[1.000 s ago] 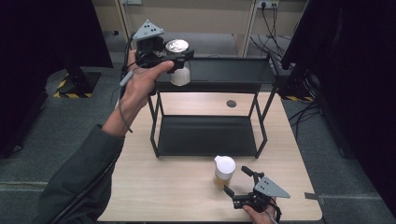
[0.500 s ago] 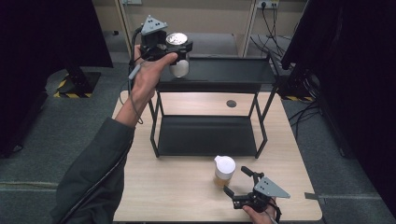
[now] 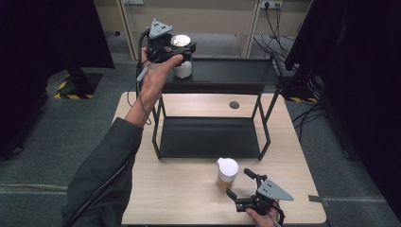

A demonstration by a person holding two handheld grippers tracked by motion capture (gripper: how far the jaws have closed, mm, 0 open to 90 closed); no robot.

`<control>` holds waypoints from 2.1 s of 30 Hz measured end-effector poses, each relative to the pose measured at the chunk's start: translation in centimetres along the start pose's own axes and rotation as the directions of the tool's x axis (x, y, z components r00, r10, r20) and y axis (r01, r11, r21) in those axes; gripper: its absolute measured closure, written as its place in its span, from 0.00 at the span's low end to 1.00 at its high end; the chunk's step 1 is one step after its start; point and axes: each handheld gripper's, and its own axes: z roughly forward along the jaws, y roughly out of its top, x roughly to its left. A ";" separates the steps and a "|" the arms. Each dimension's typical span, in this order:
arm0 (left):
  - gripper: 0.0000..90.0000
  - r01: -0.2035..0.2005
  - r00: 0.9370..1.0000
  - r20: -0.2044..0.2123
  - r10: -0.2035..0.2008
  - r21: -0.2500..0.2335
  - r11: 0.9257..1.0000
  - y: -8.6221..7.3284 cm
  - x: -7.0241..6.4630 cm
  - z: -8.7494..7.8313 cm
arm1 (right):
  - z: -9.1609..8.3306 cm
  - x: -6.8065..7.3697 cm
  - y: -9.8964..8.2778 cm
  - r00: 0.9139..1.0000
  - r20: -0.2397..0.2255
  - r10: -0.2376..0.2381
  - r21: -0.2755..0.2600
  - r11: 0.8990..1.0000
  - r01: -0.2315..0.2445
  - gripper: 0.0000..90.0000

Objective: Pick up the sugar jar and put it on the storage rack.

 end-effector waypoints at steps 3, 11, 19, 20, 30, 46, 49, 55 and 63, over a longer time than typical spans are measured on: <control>0.38 -0.006 1.000 -0.007 0.006 0.002 1.000 -0.2 -0.2 0.2 | 0.0 0.0 0.0 1.000 0.000 0.000 -0.001 1.000 0.000 0.01; 0.38 -0.004 1.000 -0.016 0.004 -0.014 1.000 -0.7 -0.4 0.4 | 0.0 0.0 0.0 1.000 -0.001 0.002 0.001 1.000 -0.002 0.01; 0.16 0.032 0.998 -0.044 -0.032 -0.006 0.999 -0.7 -0.6 0.2 | 0.0 0.1 0.0 1.000 -0.001 -0.001 0.001 1.000 0.001 0.01; 0.13 0.035 0.998 -0.045 -0.036 -0.006 0.999 -0.8 -0.6 0.1 | 0.0 0.1 0.0 1.000 -0.001 -0.001 0.001 1.000 0.001 0.01; 0.00 0.063 0.997 -0.039 -0.063 -0.016 0.998 -1.4 -0.8 -0.7 | 0.1 0.1 0.0 1.000 -0.003 -0.001 0.004 1.000 0.001 0.01; 0.00 0.049 0.998 0.029 -0.048 -0.017 0.999 -2.9 -2.2 -3.3 | 0.1 0.1 0.0 1.000 -0.004 -0.003 0.005 1.000 0.003 0.01; 0.00 0.050 0.997 0.062 -0.049 -0.024 0.998 -3.3 -2.2 -3.9 | 0.1 0.1 0.0 1.000 -0.003 -0.003 0.004 1.000 0.003 0.01; 0.00 0.045 0.994 0.105 -0.041 -0.039 0.998 -4.4 -2.6 -5.1 | 0.1 0.1 0.0 1.000 -0.004 -0.004 0.004 1.000 0.004 0.01; 0.00 0.042 0.984 0.176 -0.030 -0.063 0.997 -6.0 -3.3 -6.5 | 0.1 0.1 0.0 1.000 -0.005 -0.002 0.004 1.000 0.002 0.01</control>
